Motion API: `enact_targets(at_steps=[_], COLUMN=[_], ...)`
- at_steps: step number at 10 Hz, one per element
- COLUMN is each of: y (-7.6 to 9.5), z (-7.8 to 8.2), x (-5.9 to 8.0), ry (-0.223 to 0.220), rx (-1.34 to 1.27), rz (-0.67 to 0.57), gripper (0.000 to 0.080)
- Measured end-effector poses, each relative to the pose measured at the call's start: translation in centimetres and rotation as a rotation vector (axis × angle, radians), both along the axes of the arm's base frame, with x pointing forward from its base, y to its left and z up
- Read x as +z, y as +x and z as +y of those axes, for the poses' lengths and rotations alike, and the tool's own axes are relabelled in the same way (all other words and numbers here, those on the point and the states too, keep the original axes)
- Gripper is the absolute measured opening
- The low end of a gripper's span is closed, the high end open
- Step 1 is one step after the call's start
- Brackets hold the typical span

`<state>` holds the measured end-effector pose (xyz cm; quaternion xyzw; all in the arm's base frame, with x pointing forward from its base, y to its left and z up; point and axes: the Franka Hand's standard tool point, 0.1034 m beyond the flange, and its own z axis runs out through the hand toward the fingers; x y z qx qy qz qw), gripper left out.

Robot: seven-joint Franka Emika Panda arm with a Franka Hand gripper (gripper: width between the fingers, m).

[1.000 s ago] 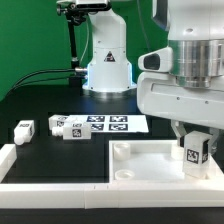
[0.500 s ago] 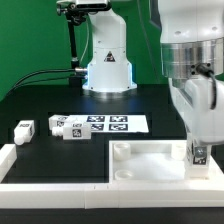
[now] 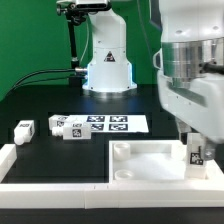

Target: Assemble one leg

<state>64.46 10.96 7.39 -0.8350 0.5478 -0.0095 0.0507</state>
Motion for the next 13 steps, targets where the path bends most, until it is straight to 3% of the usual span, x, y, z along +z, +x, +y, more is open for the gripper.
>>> enact_targets(at_steps=[2,6,8,9,11,12,13], y=[-0.2,-0.2,0.2,0.3,0.2,0.2,0.2], z=[1.0,0.6,0.0,0.0,0.0,0.0,-0.1], x=[0.1,0.0,-0.2,-0.2,-0.3,-0.3,-0.3], ry=[-0.022,-0.047,-0.087,-0.085,-0.08,-0.075,-0.07], rx=[0.237,0.526,0.994,0.967,0.894,0.821,0.744], rz=[-0.019,-0.038,-0.058,-0.06,-0.055,-0.05,-0.044], gripper=[0.0636,0.0649,0.0649,0.0649,0.0389,0.0389,0.0284])
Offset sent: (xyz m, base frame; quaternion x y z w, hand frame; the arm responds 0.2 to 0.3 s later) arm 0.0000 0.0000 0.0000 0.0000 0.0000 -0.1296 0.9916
